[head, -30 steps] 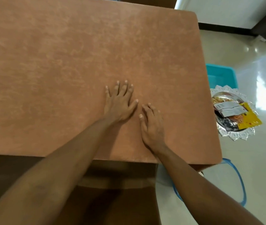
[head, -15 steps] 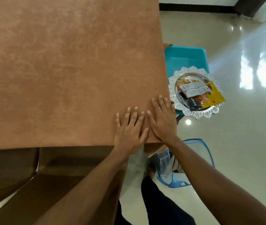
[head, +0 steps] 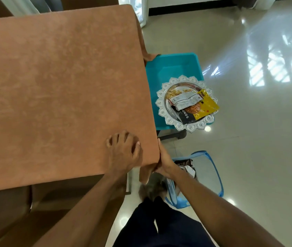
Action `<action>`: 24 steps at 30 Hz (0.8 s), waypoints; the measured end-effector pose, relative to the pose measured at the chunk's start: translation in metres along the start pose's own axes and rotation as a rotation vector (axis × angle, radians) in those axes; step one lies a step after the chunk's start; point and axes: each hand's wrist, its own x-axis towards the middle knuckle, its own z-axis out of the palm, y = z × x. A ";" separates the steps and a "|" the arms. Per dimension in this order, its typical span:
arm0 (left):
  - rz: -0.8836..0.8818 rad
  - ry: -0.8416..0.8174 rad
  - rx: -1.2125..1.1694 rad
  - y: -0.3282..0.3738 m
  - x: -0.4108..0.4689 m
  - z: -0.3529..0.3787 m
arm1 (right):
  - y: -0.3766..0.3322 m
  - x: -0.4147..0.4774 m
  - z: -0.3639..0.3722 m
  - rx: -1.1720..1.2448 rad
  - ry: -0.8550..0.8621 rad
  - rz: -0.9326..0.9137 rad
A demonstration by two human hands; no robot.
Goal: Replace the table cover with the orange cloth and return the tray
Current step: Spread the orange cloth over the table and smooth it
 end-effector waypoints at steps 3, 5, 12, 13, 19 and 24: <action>0.062 0.016 -0.013 -0.006 0.016 -0.002 | -0.017 0.013 0.000 -0.174 0.049 0.031; 0.102 0.036 0.001 -0.012 0.028 -0.003 | -0.040 0.022 0.005 -0.262 0.089 0.038; 0.114 0.099 -0.012 -0.021 0.109 -0.011 | -0.129 0.057 0.020 -0.395 0.181 -0.103; 0.091 0.099 -0.025 -0.023 0.120 -0.013 | -0.138 0.062 0.024 -0.378 0.188 -0.133; 0.000 0.157 -0.062 -0.033 0.248 -0.012 | -0.229 0.133 0.051 -0.156 0.163 -0.212; 0.030 0.181 -0.040 -0.040 0.380 -0.006 | -0.301 0.219 0.067 0.074 0.128 -0.247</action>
